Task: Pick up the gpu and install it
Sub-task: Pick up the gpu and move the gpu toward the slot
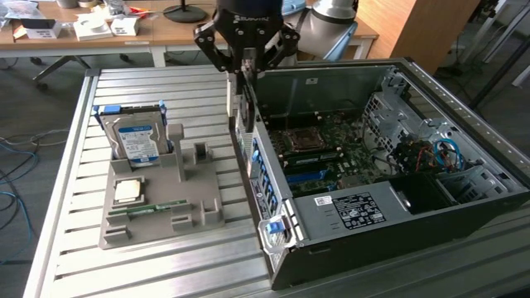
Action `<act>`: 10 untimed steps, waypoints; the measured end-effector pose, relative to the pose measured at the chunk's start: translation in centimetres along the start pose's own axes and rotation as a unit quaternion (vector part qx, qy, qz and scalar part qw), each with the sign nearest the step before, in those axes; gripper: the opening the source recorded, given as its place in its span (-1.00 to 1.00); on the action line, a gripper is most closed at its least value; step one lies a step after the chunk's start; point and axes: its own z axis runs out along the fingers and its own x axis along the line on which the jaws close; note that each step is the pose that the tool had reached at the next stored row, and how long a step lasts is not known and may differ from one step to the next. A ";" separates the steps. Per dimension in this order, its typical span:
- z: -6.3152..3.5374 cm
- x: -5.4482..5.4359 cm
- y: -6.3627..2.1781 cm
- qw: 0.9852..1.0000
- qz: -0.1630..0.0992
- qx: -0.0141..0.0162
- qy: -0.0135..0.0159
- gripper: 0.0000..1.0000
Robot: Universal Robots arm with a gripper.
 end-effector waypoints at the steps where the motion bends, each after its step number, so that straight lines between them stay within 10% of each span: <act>1: 0.01 -0.5 0.01 1.000 0.000 0.000 0.000 -0.48; 10: 0.10 -4.3 0.13 1.000 0.000 -0.004 0.000 -0.48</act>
